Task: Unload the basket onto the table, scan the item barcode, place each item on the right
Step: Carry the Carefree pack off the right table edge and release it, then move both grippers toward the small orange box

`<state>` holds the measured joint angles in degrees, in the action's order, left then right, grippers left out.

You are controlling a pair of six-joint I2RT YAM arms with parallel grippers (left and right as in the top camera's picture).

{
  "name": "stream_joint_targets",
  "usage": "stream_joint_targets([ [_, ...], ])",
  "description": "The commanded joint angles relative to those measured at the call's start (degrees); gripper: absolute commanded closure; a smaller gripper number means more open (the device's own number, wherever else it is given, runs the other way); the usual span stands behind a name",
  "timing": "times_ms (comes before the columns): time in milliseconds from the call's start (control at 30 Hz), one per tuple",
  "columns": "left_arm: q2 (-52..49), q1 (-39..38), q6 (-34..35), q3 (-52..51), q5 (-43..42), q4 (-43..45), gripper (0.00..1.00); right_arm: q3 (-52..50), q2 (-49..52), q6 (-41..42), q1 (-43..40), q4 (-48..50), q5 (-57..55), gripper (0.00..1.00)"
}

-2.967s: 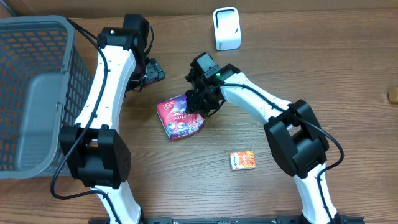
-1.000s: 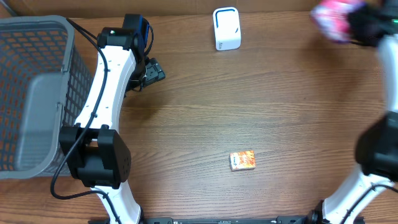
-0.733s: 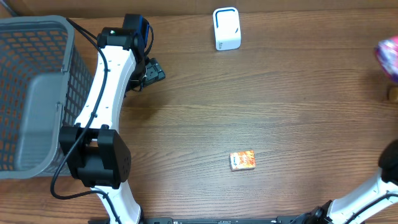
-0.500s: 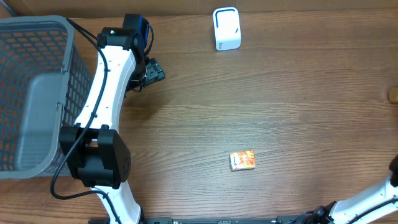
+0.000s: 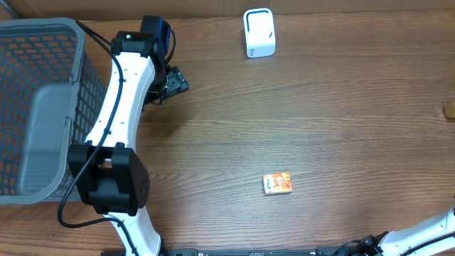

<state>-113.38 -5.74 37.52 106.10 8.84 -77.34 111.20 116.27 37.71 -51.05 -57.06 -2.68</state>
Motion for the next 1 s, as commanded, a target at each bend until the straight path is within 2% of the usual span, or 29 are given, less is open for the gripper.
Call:
stream_joint_targets([
  [0, 0.2, 0.0, -0.2, -0.3, 0.6, 0.0, 0.00, 0.0, -0.4, -0.7, 0.8, -0.2, 5.3, 0.29],
  [100, 0.2, 0.0, -0.2, -0.3, 0.6, 0.0, 0.00, 0.1, -0.5, -2.9, 1.0, -0.7, 13.7, 0.24],
  [167, 0.2, 0.0, -0.2, -0.3, 0.6, 0.0, 0.00, 0.2, -0.5, -7.2, 1.3, -0.3, 26.4, 0.20],
  [300, 0.2, 0.0, -0.2, -0.3, 0.6, 0.0, 0.00, 0.2, -0.5, -10.3, 3.0, -0.8, 41.4, 0.18],
  [433, 0.2, 0.0, -0.2, -0.3, 0.6, 0.0, 0.00, 0.2, -0.5, -18.6, 7.8, -4.7, 52.9, 0.17],
  [567, 0.2, 0.0, -0.2, -0.3, 0.6, 0.0, 0.00, 0.2, -0.5, -30.4, 16.7, -13.4, 53.7, 0.17],
  [633, 0.2, 0.0, -0.2, -0.3, 0.6, 0.0, 0.00, 0.2, -0.5, -33.8, 21.7, -15.8, 52.9, 0.18],
  [800, 0.2, 0.0, -0.2, -0.3, 0.6, 0.0, 0.00, 0.2, -0.5, -33.7, 33.6, -18.3, 45.6, 0.18],
  [967, 0.2, 0.0, -0.2, -0.3, 0.6, 0.0, 0.00, 0.2, -1.2, -32.9, 41.5, -20.3, 44.7, 0.20],
])
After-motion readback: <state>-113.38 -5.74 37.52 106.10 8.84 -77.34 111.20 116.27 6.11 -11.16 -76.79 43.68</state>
